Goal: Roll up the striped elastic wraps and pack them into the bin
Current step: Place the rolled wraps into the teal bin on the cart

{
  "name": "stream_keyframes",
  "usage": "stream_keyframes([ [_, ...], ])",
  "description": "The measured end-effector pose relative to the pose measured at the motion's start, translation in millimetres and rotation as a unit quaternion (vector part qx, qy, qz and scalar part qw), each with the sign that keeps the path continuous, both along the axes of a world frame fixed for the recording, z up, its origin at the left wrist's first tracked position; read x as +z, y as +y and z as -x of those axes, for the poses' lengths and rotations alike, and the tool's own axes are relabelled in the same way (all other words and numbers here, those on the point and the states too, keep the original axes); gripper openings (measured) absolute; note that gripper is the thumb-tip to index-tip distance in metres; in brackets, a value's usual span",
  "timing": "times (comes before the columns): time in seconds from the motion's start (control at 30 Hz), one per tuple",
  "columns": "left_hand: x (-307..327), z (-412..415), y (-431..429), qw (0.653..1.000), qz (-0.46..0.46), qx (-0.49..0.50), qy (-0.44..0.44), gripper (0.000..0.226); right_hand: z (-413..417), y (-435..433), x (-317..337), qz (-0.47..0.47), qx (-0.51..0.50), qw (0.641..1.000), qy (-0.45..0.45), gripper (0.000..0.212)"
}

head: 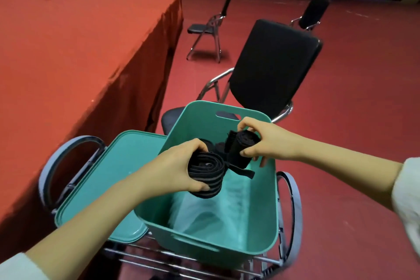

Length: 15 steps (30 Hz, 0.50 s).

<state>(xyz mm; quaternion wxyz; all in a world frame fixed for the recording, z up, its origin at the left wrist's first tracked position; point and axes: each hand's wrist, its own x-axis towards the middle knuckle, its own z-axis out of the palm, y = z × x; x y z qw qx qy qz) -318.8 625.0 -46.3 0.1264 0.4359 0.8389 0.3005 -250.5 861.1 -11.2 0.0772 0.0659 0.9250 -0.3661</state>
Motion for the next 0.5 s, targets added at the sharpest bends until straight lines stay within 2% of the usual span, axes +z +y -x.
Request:
stream_keyframes([
  [0.17,-10,7,2,0.999,0.025,-0.023,-0.008,0.057,11,3,-14,-0.028,-0.010,0.999,-0.029,0.038],
  [0.27,-12,8,1,0.999,0.023,-0.038,-0.028,0.057,23,3,-19,-0.078,-0.018,0.994,-0.074,0.038],
  [0.37,-14,8,0,0.998,0.029,-0.047,-0.040,0.057,41,4,-23,-0.143,-0.038,0.977,-0.151,0.038],
  [0.5,-14,11,-3,0.997,0.027,-0.040,-0.066,0.057,65,5,-40,-0.217,-0.037,0.954,-0.205,0.039],
])
